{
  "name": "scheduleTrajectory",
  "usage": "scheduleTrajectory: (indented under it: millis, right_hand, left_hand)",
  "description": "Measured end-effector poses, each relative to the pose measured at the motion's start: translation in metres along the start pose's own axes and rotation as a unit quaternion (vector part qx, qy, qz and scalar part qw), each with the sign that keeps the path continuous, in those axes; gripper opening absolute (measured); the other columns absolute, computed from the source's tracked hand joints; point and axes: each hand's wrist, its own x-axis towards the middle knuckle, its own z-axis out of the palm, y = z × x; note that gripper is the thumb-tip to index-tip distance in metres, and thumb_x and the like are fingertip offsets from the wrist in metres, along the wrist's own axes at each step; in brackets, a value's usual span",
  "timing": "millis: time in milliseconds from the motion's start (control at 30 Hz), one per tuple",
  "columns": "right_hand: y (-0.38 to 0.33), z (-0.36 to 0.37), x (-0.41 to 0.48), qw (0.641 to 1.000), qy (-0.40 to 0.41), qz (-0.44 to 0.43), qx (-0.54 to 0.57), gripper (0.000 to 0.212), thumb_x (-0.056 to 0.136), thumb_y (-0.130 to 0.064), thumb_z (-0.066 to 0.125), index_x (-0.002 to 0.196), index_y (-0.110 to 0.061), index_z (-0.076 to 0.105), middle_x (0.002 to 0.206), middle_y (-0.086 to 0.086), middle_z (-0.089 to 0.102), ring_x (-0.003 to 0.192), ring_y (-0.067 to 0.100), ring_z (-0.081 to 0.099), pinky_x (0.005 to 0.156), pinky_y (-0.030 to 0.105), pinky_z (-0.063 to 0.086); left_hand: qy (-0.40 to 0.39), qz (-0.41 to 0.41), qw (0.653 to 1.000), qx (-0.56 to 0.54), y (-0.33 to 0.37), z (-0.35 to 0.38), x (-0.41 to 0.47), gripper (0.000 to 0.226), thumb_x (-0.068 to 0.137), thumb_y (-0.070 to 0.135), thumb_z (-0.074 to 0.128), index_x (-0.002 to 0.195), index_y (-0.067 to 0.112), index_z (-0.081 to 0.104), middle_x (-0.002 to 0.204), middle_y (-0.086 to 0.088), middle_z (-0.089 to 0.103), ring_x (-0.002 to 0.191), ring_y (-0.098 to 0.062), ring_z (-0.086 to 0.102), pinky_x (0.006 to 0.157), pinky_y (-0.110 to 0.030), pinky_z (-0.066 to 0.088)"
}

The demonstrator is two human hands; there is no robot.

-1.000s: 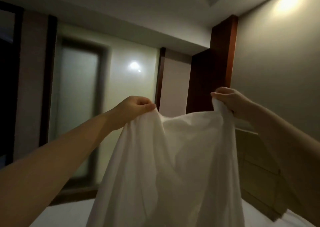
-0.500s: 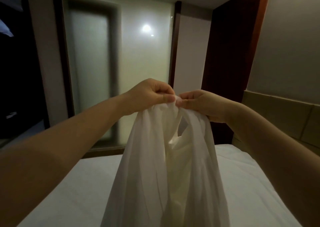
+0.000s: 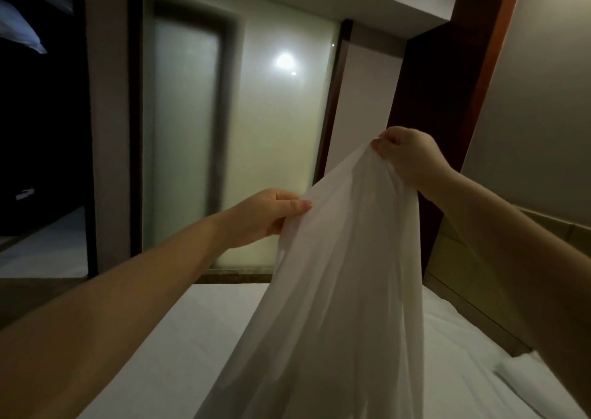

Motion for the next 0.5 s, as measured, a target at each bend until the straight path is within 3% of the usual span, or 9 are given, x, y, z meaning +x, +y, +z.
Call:
scheduleTrajectory:
  millis: [100, 200, 300, 367, 433, 500]
  right_hand:
    - [0.003, -0.008, 0.01, 1.0, 0.022, 0.008, -0.001, 0.026, 0.098, -0.022, 0.049, 0.112, -0.006, 0.064, 0.097, 0.001, 0.053, 0.088, 0.016, 0.048, 0.078, 0.028, 0.037]
    - [0.006, -0.019, 0.016, 0.998, 0.055, 0.02, 0.012, 0.028, 0.098, -0.023, 0.047, 0.115, -0.008, 0.063, 0.098, 0.001, 0.052, 0.088, 0.014, 0.047, 0.078, 0.027, 0.038]
    - [0.007, -0.036, 0.023, 0.993, 0.105, 0.027, 0.047, 0.029, 0.098, -0.025, 0.047, 0.118, -0.009, 0.062, 0.101, 0.0, 0.052, 0.09, 0.014, 0.048, 0.081, 0.026, 0.04]
    - [0.008, -0.051, 0.031, 0.99, 0.129, 0.025, 0.051, 0.029, 0.098, -0.026, 0.048, 0.118, -0.011, 0.062, 0.102, 0.0, 0.053, 0.092, 0.014, 0.049, 0.081, 0.025, 0.039]
    - [0.008, -0.067, 0.044, 0.986, 0.154, 0.029, 0.056, 0.028, 0.097, -0.026, 0.049, 0.117, -0.012, 0.063, 0.104, 0.001, 0.056, 0.094, 0.015, 0.051, 0.081, 0.025, 0.039]
    - [0.004, -0.084, 0.063, 0.981, 0.182, 0.033, 0.062, 0.028, 0.096, -0.026, 0.051, 0.117, -0.012, 0.064, 0.109, 0.005, 0.06, 0.099, 0.02, 0.054, 0.085, 0.027, 0.041]
  left_hand:
    - [-0.012, -0.018, 0.999, -0.025, -0.002, 0.003, 0.004, 0.029, 0.075, 0.033, 0.054, 0.09, 0.01, 0.064, 0.074, 0.007, 0.071, 0.071, -0.008, 0.066, 0.065, -0.02, 0.054]
    - [-0.066, -0.062, 0.996, 0.022, -0.004, 0.008, 0.01, 0.034, 0.075, 0.039, 0.054, 0.095, 0.012, 0.063, 0.087, 0.004, 0.07, 0.084, -0.012, 0.066, 0.073, -0.022, 0.054]
    - [-0.07, -0.063, 0.995, 0.021, -0.01, 0.007, 0.015, 0.055, 0.063, 0.055, 0.068, 0.095, 0.01, 0.064, 0.094, 0.0, 0.069, 0.089, -0.015, 0.066, 0.075, -0.019, 0.054]
    - [-0.04, -0.034, 0.998, -0.023, -0.01, 0.002, 0.021, 0.059, 0.049, 0.06, 0.077, 0.081, 0.01, 0.071, 0.081, 0.0, 0.071, 0.078, -0.014, 0.068, 0.068, -0.018, 0.053]
    - [0.045, 0.018, 0.998, -0.031, 0.006, -0.005, 0.031, 0.04, 0.061, 0.049, 0.074, 0.061, 0.01, 0.069, 0.061, 0.0, 0.066, 0.061, -0.014, 0.06, 0.058, -0.019, 0.048]
    - [0.171, 0.089, 0.981, 0.005, 0.041, -0.02, 0.049, 0.033, 0.079, 0.031, 0.067, 0.059, 0.007, 0.06, 0.047, 0.004, 0.056, 0.047, -0.008, 0.049, 0.049, -0.016, 0.04]
